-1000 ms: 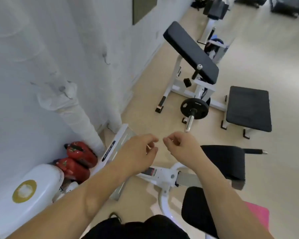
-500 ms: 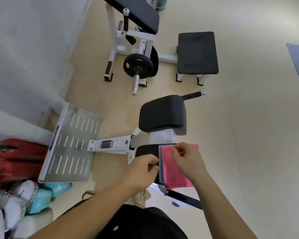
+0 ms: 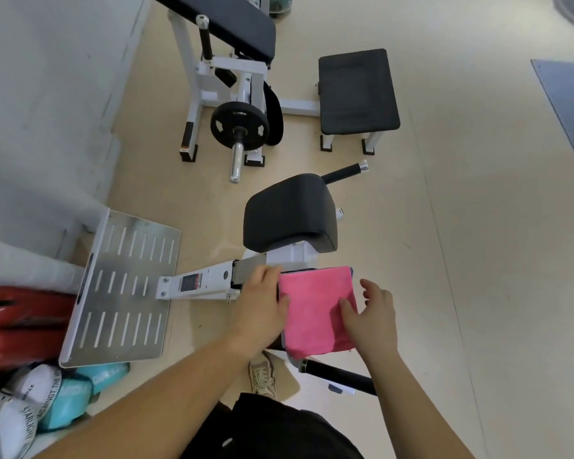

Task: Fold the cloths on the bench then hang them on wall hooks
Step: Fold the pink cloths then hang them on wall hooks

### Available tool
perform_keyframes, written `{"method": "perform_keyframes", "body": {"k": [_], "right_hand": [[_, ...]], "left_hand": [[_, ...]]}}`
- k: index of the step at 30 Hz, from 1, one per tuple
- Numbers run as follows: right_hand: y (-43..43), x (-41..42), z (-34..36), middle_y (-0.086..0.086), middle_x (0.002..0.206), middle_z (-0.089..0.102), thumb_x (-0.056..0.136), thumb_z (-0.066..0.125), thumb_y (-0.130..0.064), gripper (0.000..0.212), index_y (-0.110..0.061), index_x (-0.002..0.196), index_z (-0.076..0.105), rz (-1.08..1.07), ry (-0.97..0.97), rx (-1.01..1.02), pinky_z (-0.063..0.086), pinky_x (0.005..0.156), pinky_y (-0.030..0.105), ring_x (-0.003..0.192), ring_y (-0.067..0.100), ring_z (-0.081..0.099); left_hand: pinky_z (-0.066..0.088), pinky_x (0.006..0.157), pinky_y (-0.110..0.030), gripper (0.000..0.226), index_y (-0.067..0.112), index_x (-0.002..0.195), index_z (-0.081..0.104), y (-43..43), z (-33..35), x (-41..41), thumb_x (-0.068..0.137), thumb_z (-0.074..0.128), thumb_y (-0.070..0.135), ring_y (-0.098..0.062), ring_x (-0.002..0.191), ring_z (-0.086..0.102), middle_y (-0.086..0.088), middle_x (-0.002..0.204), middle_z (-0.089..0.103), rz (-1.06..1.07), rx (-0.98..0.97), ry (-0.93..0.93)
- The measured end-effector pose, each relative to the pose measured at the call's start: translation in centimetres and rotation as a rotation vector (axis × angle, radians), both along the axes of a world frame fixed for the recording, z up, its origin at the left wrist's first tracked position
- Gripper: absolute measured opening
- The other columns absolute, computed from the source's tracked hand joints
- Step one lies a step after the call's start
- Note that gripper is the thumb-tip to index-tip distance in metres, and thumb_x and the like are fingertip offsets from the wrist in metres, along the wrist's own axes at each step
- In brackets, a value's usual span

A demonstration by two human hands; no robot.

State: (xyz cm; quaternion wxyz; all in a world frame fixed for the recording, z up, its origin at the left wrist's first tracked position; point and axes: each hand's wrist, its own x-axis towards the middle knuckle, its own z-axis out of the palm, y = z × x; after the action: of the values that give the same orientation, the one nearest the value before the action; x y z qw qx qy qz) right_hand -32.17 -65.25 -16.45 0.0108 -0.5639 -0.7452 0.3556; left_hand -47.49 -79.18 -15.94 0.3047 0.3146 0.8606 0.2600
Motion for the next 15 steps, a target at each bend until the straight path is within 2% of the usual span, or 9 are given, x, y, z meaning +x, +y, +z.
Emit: {"method": "perform_keyframes", "body": {"k": [2, 4, 6, 8, 9, 10, 12, 13, 15], "right_hand": [[0.1, -0.1, 0.1, 0.003, 0.131, 0.052, 0.092, 0.068, -0.027, 0.050, -0.020, 0.140, 0.056, 0.099, -0.010, 0.035, 0.052, 0.093, 0.040, 0.118, 0.022, 0.057], [0.1, -0.4, 0.1, -0.001, 0.123, 0.053, 0.092, 0.067, -0.032, 0.048, -0.024, 0.138, 0.058, 0.215, -0.048, 0.000, 0.051, 0.089, 0.036, 0.111, 0.019, 0.058], [0.0, -0.6, 0.1, -0.002, 0.117, 0.051, 0.092, 0.068, -0.034, 0.049, -0.023, 0.139, 0.057, 0.240, -0.050, -0.077, 0.048, 0.090, 0.032, 0.105, 0.017, 0.059], [-0.1, -0.7, 0.0, -0.003, 0.115, 0.049, 0.092, 0.069, -0.034, 0.050, -0.022, 0.139, 0.057, 0.243, -0.047, -0.092, 0.047, 0.089, 0.030, 0.102, 0.017, 0.058], [-0.1, -0.7, -0.1, -0.003, 0.115, 0.049, 0.091, 0.069, -0.033, 0.049, -0.022, 0.138, 0.057, 0.244, -0.046, -0.093, 0.046, 0.088, 0.030, 0.102, 0.017, 0.058], [0.0, -0.7, -0.3, -0.002, 0.115, 0.050, 0.091, 0.069, -0.033, 0.048, -0.021, 0.137, 0.058, 0.244, -0.042, -0.100, 0.046, 0.088, 0.029, 0.101, 0.017, 0.058], [0.2, -0.6, -0.2, 0.002, 0.119, 0.055, 0.091, 0.070, -0.030, 0.044, -0.020, 0.132, 0.060, 0.227, -0.018, -0.126, 0.046, 0.087, 0.029, 0.099, 0.017, 0.059], [0.4, -0.4, 0.0, 0.005, 0.123, 0.057, 0.090, 0.071, -0.027, 0.042, -0.019, 0.130, 0.061, 0.192, 0.011, -0.138, 0.046, 0.088, 0.029, 0.098, 0.016, 0.059], [1.0, 0.1, 1.3, 0.006, 0.131, 0.057, 0.089, 0.072, -0.023, 0.046, -0.019, 0.132, 0.059, 0.072, 0.096, -0.140, 0.045, 0.092, 0.030, 0.106, 0.015, 0.057]], "left_hand": [[0.050, 0.097, -0.031, 0.059, 0.024, 0.150, 0.040, 1.1, -0.3, -1.2, 0.097, 0.065, 0.026, -0.014, 0.117, 0.059, 0.004, 0.137, 0.054, 0.107, -0.006, -0.163], [0.054, 0.089, -0.031, 0.066, 0.019, 0.149, 0.042, 2.1, -0.1, -1.8, 0.091, 0.073, 0.018, -0.015, 0.106, 0.065, -0.001, 0.121, 0.066, 0.315, 0.038, -0.480], [0.056, 0.076, -0.030, 0.060, 0.013, 0.137, 0.050, 2.5, 0.4, -1.8, 0.085, 0.080, 0.013, -0.017, 0.099, 0.067, -0.007, 0.112, 0.068, 0.471, 0.075, -0.660], [0.051, 0.060, -0.022, 0.043, 0.010, 0.120, 0.061, 2.5, 1.0, -1.0, 0.083, 0.083, 0.015, -0.015, 0.090, 0.066, -0.007, 0.108, 0.070, 0.464, 0.049, -0.733], [0.052, 0.058, -0.022, 0.035, 0.010, 0.111, 0.065, 2.4, 1.1, -0.5, 0.082, 0.084, 0.016, -0.015, 0.088, 0.067, -0.007, 0.106, 0.071, 0.425, 0.039, -0.740], [0.057, 0.063, -0.025, 0.030, 0.011, 0.105, 0.067, 2.3, 1.0, 0.1, 0.081, 0.085, 0.016, -0.016, 0.090, 0.068, -0.007, 0.105, 0.072, 0.379, 0.042, -0.725], [0.061, 0.082, -0.039, 0.025, 0.016, 0.098, 0.067, 2.2, 1.3, 1.2, 0.080, 0.084, 0.018, -0.021, 0.098, 0.068, -0.005, 0.105, 0.071, 0.295, 0.071, -0.690], [0.060, 0.085, -0.041, 0.024, 0.019, 0.097, 0.067, 2.3, 1.7, 1.6, 0.080, 0.083, 0.021, -0.022, 0.100, 0.067, -0.003, 0.104, 0.070, 0.261, 0.084, -0.694], [0.056, 0.080, -0.038, 0.023, 0.026, 0.096, 0.064, 2.6, 3.0, 2.0, 0.079, 0.080, 0.028, -0.024, 0.103, 0.066, -0.001, 0.104, 0.069, 0.201, 0.108, -0.779]]}}
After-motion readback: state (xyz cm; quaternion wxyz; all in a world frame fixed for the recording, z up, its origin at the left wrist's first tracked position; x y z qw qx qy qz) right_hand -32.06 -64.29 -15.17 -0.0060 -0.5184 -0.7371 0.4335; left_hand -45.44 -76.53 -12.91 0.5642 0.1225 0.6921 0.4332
